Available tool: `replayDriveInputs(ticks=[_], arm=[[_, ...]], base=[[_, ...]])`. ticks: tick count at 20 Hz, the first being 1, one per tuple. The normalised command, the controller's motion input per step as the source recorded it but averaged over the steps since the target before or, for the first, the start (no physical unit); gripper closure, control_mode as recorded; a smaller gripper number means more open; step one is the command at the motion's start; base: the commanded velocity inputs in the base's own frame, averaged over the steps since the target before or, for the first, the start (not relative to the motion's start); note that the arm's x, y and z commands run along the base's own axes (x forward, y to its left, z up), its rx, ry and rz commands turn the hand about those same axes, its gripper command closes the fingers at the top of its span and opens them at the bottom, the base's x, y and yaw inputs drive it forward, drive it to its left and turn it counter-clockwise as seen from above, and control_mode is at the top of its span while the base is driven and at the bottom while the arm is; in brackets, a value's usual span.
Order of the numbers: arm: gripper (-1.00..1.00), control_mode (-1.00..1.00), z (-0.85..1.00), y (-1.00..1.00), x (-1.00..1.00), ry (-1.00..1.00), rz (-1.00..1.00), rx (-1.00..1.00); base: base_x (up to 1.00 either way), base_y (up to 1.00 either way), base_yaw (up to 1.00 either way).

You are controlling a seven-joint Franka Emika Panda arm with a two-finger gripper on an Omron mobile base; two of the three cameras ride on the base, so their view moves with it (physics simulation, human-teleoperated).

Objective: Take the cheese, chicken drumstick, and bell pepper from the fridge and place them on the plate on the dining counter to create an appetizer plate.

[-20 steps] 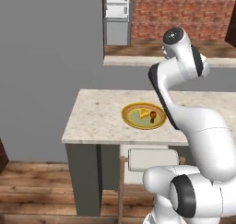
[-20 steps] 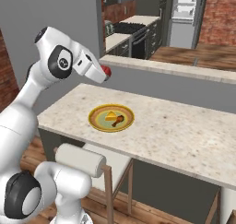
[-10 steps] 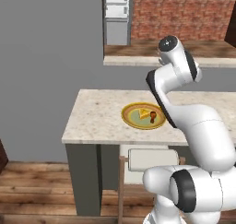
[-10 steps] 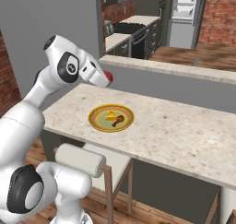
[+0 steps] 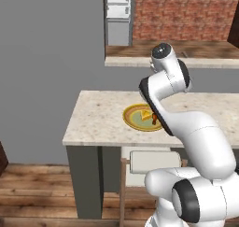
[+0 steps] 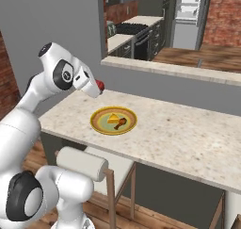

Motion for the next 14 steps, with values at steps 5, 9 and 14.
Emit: replayDriveInputs(ticks=[5,9,14], arm=[[1.0,-1.0,-0.26,0.76,0.0,0.0,0.0,0.07],[1.0,-1.0,-0.46,0.73,0.01,0.06,0.0,0.08],[1.0,-1.0,-0.48,0.41,0.27,0.11,0.0,0.1]], base=[[0.0,0.0,0.0],[0.0,0.0,0.0],[0.0,0.0,0.0]])
